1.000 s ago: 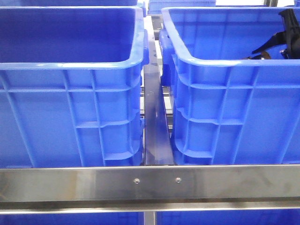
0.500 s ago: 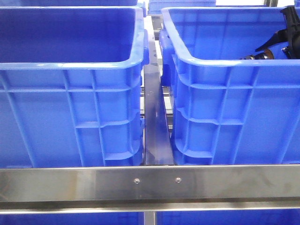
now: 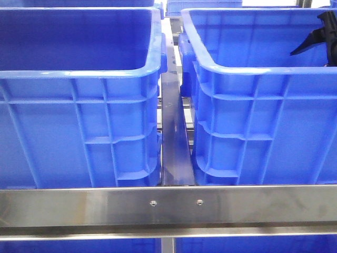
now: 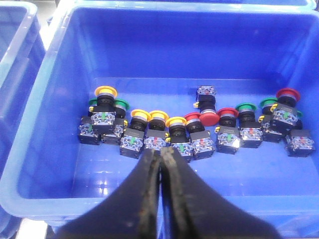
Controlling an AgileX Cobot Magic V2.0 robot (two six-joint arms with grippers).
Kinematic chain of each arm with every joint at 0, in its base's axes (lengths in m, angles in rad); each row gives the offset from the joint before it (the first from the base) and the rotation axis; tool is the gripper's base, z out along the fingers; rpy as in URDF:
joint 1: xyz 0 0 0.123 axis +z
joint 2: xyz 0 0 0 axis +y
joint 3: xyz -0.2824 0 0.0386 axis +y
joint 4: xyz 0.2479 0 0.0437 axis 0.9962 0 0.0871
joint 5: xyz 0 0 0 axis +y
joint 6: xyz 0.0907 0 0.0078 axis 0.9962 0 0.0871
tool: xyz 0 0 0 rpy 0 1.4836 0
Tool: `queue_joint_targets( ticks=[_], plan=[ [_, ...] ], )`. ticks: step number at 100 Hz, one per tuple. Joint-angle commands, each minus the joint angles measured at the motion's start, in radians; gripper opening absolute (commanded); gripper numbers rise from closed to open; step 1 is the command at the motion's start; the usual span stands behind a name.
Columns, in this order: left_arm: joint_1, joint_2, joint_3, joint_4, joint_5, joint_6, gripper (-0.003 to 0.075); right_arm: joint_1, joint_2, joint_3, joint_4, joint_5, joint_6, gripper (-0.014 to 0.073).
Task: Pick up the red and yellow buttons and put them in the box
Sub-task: 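Lower the yellow button onto the bin floor and open the right gripper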
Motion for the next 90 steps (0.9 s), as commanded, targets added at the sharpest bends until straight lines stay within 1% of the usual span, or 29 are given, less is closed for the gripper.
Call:
queue_joint_targets(
  ticks=[1, 37, 51, 66, 90],
  plan=[
    [0.005, 0.004, -0.024, 0.028, -0.071, -0.005, -0.0019, -0.011, -0.057, -0.03, 0.054, 0.009, -0.007, 0.0562],
    [0.005, 0.004, -0.024, 0.028, -0.071, -0.005, -0.0019, -0.051, -0.109, -0.025, 0.036, -0.002, -0.114, 0.0562],
    [0.005, 0.004, -0.024, 0.028, -0.071, -0.005, -0.0019, -0.049, -0.143, -0.023, -0.05, 0.021, -0.115, 0.0562],
    [0.005, 0.004, -0.024, 0.028, -0.071, -0.005, -0.0019, -0.032, -0.207, -0.023, -0.177, 0.036, -0.141, 0.0562],
    [0.005, 0.004, -0.024, 0.028, -0.071, -0.005, -0.0019, 0.041, -0.353, -0.009, -0.325, -0.02, -0.234, 0.0562]
  ],
)
